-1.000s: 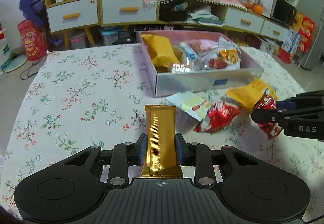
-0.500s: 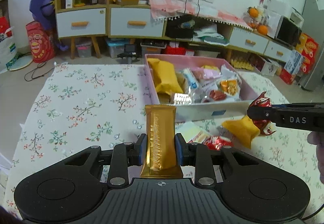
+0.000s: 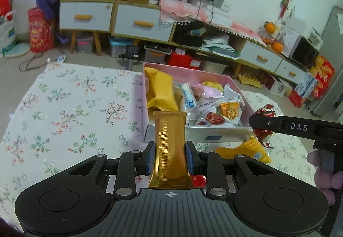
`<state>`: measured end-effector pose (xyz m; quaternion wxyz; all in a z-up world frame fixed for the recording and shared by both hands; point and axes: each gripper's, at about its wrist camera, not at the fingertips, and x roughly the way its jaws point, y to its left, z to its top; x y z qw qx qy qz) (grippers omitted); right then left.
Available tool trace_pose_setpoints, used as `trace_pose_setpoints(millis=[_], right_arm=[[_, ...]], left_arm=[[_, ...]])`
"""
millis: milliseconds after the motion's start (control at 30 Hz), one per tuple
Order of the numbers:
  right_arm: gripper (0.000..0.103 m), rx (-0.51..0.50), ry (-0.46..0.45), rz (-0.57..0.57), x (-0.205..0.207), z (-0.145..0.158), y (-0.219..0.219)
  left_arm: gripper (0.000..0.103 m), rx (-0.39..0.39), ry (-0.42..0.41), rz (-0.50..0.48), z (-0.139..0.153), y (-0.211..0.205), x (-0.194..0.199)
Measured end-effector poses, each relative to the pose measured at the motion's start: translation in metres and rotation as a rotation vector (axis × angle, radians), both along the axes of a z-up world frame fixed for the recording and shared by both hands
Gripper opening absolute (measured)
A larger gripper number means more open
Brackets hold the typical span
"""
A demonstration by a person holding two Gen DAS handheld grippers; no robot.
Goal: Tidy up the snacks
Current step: 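Carry both packs into the pink box and open both grippers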
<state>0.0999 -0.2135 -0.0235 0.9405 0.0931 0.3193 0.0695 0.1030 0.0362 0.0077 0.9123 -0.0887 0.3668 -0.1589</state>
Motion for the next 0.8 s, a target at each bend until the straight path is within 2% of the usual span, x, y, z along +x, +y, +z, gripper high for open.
trace_pose_setpoints(millis=[200,300,400,533,667,800], right_arm=[[0.0,0.054,0.008,-0.043,0.008,-0.001,-0.017],[0.0,0.074,-0.003,-0.056,0.014,-0.002,-0.025],[0.0,0.108,-0.001,-0.088,0.024,-0.007,-0.037],[0.0,0.177,0.018,-0.131,0.037,-0.018,-0.053],[0.0,0.18,0.041,-0.151,0.044,-0.03,-0.062],[0.0,0.229,0.05,-0.161,0.049,-0.038,-0.072]], left_arm=[[0.026,-0.039,-0.013,-0.008,0.007,-0.009,0.015],[0.026,-0.026,-0.05,-0.032,0.013,-0.019,0.028],[0.026,-0.026,-0.049,-0.052,0.011,-0.032,0.052],[0.026,0.002,-0.026,-0.059,0.002,-0.048,0.082],[0.026,0.051,-0.002,-0.065,-0.01,-0.062,0.106],[0.026,0.094,0.017,-0.071,-0.022,-0.072,0.124]])
